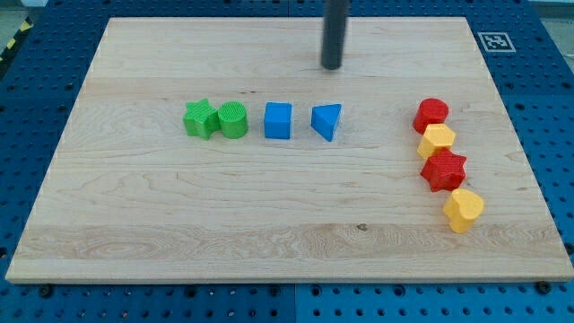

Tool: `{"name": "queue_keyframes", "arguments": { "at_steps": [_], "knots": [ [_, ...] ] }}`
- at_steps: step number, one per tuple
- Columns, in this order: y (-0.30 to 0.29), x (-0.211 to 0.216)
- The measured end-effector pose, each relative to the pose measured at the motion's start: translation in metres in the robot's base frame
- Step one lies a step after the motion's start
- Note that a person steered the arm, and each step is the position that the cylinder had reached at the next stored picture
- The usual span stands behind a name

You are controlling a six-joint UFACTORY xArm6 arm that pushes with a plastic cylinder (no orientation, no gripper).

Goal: Push the yellow heart to the bottom center

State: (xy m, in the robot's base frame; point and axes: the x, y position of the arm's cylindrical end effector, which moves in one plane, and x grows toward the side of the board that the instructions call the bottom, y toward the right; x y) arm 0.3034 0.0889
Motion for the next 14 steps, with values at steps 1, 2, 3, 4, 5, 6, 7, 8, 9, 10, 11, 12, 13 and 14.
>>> {"name": "queue_keyframes", "arguments": {
  "at_steps": [1,2,3,4,5,6,7,8,9,10,11,12,13,14],
  "knots": [
    [0.055,0.011],
    [0.100,0.039],
    [0.118,0.097],
    [0.129,0.163],
    [0.137,0.189],
    [0.138,0.199],
    [0.145,0.231],
    [0.145,0.243],
    [0.145,0.256],
    [0.145,0.256],
    [0.128,0.256],
    [0.104,0.256],
    [0.080,0.256],
    [0.052,0.256]
  ]
}}
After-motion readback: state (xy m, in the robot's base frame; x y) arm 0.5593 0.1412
